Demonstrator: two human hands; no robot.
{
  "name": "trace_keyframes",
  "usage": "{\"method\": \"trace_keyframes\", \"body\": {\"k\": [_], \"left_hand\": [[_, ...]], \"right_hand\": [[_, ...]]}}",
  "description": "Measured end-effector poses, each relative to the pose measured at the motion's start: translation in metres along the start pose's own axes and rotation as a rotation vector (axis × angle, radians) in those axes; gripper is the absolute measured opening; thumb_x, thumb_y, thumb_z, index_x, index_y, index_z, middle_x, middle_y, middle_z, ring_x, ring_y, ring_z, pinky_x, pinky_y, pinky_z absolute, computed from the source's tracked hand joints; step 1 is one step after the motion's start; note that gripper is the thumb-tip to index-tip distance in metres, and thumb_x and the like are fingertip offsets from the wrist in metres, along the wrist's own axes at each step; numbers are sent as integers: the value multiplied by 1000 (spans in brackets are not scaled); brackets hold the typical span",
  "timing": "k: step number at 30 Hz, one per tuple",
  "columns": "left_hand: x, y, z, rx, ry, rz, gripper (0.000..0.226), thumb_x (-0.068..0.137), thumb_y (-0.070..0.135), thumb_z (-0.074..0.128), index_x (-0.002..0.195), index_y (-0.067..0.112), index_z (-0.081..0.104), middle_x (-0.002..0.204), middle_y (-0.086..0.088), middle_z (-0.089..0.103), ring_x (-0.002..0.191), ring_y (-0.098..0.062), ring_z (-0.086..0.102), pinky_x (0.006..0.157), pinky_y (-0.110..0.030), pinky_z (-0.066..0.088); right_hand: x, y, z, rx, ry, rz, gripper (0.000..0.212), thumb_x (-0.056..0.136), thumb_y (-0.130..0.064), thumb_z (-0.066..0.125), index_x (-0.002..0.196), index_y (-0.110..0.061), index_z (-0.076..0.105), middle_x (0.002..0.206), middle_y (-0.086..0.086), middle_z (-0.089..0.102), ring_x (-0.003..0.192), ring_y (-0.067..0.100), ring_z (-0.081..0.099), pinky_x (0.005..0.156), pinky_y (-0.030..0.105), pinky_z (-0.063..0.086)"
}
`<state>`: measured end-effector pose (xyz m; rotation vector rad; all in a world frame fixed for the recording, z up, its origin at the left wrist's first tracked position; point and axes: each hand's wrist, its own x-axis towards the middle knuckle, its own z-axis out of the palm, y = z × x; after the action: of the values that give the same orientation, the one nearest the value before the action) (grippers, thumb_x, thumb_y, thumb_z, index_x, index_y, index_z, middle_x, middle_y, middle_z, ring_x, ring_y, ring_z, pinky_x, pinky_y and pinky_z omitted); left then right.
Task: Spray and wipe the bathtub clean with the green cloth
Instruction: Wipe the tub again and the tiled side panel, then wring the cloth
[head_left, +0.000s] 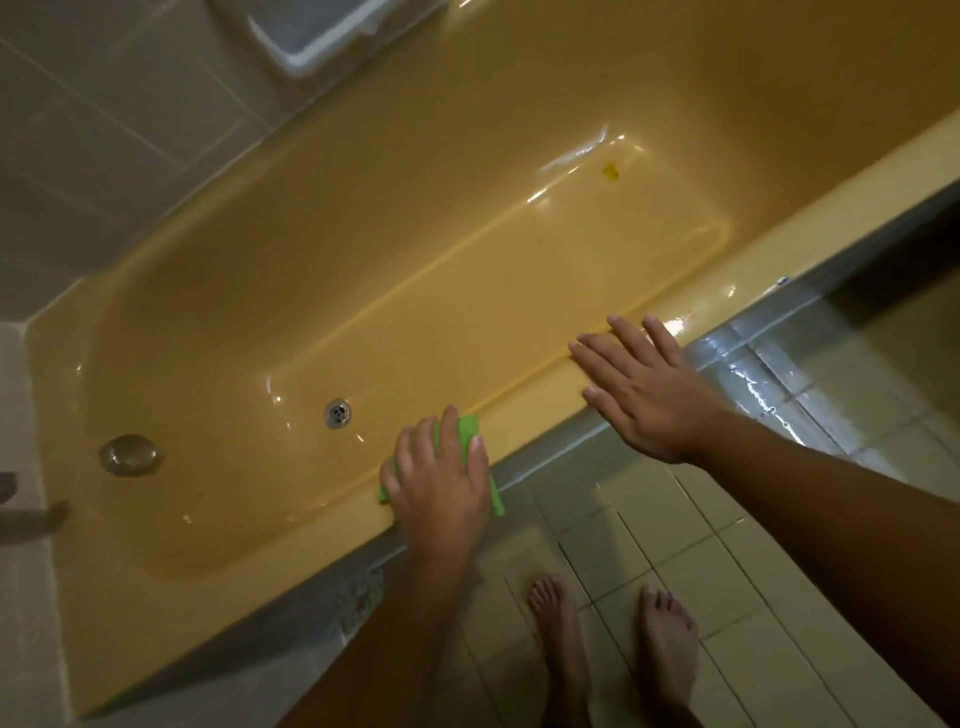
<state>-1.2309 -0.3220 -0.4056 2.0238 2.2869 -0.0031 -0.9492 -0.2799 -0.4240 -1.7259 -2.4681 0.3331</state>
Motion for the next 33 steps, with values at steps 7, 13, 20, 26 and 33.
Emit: {"method": "trace_keyframes", "body": {"k": [7, 13, 20, 26, 33], "left_hand": [[38, 143, 10, -117, -5, 200, 53, 102, 50, 38, 144, 22, 54, 136, -7, 61, 127, -31, 56, 94, -49, 46], [61, 153, 9, -116, -60, 447, 57, 104, 54, 32, 150, 24, 47, 141, -3, 57, 128, -27, 54, 88, -46, 52], [33, 123, 10, -29, -21, 354, 56, 104, 53, 35, 151, 25, 47, 142, -9, 56, 133, -33, 53, 92, -54, 49], [63, 224, 12, -111, -87, 434, 55, 104, 52, 34, 151, 25, 45, 139, -9, 57, 126, -31, 55, 87, -49, 50], [68, 225, 3, -48, -118, 608, 57, 104, 59, 32, 158, 38, 32, 148, -2, 48, 140, -28, 45, 88, -50, 52]], "right_hand": [[-6, 28, 4, 62, 85, 69, 59, 110, -43, 19, 159, -17, 40, 159, -1, 45, 156, 25, 26, 128, 52, 10], [-10, 63, -4, 85, 118, 240, 59, 109, -46, 20, 159, -20, 38, 159, -1, 45, 156, 27, 24, 127, 50, 0], [-9, 77, -6, 108, 116, 292, 59, 110, -46, 18, 160, -22, 36, 160, -2, 43, 158, 27, 17, 127, 47, -8], [-12, 110, -9, 138, 131, 320, 63, 109, -50, 9, 162, -22, 31, 162, -2, 38, 158, 22, 7, 127, 43, -12], [-15, 138, -20, 126, 96, 335, 65, 109, -51, 5, 164, -24, 25, 167, -2, 32, 160, 22, 2, 127, 45, -13]]}}
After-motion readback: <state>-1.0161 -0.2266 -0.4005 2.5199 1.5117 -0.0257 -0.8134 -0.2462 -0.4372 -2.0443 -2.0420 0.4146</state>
